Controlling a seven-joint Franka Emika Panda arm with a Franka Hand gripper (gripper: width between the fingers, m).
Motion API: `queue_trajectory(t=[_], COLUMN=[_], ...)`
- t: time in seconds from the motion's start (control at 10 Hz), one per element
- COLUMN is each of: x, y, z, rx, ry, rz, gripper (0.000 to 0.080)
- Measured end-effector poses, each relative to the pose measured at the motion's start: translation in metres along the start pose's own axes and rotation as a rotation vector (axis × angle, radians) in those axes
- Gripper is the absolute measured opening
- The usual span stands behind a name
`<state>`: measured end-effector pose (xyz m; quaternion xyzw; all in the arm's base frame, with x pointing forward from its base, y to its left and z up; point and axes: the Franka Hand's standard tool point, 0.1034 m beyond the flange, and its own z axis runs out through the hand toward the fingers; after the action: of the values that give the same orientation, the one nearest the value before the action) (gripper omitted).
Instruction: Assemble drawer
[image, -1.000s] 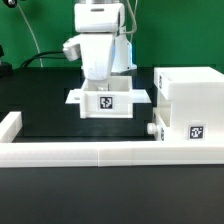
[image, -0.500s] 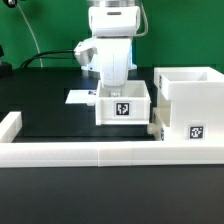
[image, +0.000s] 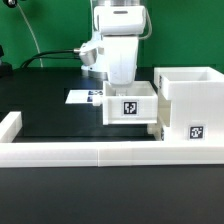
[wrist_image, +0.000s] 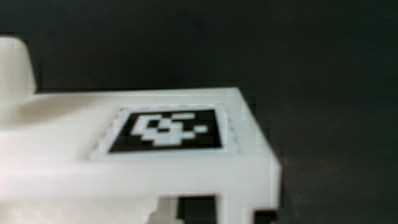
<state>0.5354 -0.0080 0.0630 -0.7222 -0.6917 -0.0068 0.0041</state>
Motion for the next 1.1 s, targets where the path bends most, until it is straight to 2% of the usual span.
queue_trajectory(t=[0.1, 0.4, 0.6, 0.8, 1.1], x=[0.001, 0.001, 0.007, 0.015, 0.017], y=[0.002, 0.002, 0.003, 0.005, 0.004], z=[0.0, 0.0, -0.001, 0.001, 0.003], rx=[-0.014, -0.012, -0.009, 0.006, 0.009], ry=[0.002, 0.002, -0.005, -0.024, -0.025], rz=[0.001, 0.007, 0.006, -0.009, 0.004], gripper=[0.0042, 0.0042, 0.0042, 0.0042, 0.0042])
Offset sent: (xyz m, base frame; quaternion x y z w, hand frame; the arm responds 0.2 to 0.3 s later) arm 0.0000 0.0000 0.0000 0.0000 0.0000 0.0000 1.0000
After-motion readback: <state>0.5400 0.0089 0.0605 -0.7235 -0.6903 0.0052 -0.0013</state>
